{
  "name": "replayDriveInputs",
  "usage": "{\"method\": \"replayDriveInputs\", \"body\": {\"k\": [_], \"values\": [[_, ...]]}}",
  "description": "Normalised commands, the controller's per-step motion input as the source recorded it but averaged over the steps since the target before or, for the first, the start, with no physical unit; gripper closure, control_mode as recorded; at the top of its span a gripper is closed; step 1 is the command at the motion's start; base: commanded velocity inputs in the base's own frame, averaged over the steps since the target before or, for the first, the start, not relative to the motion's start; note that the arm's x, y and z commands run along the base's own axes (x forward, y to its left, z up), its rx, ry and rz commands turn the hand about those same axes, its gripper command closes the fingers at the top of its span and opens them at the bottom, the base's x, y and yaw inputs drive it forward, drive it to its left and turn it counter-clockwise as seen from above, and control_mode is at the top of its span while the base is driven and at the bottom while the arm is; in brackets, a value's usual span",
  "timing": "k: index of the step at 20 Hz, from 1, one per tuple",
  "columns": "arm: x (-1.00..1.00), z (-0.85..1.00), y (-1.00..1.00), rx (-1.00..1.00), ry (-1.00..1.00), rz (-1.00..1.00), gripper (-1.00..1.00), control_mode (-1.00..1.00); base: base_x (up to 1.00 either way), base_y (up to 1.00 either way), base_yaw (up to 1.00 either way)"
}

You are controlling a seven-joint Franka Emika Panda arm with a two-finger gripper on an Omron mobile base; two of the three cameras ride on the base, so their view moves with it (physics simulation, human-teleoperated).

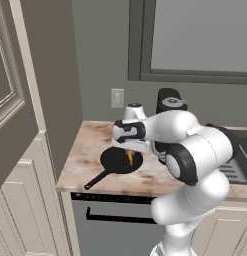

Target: Retrieve the pan from the cabinet, then place the raw meat into the pan to avoid contamination.

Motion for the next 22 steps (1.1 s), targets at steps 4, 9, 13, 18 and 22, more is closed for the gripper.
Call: {"method": "replayDriveInputs", "body": {"k": [4,9,13,18,22], "values": [[0.05,-0.21,0.1,0.0,-0.12,0.0,1.0,-1.0,0.0,0.0,0.0],[0.08,-0.19,0.11,0.0,-0.12,0.0,1.0,-1.0,0.0,0.0,0.0],[0.15,-0.12,0.08,0.0,-0.06,-0.01,1.0,-1.0,0.0,0.0,0.0],[0.29,-0.02,0.01,0.0,0.0,-0.03,1.0,-1.0,0.0,0.0,0.0],[0.28,-0.06,0.02,0.0,0.0,-0.03,1.0,-1.0,0.0,0.0,0.0]]}}
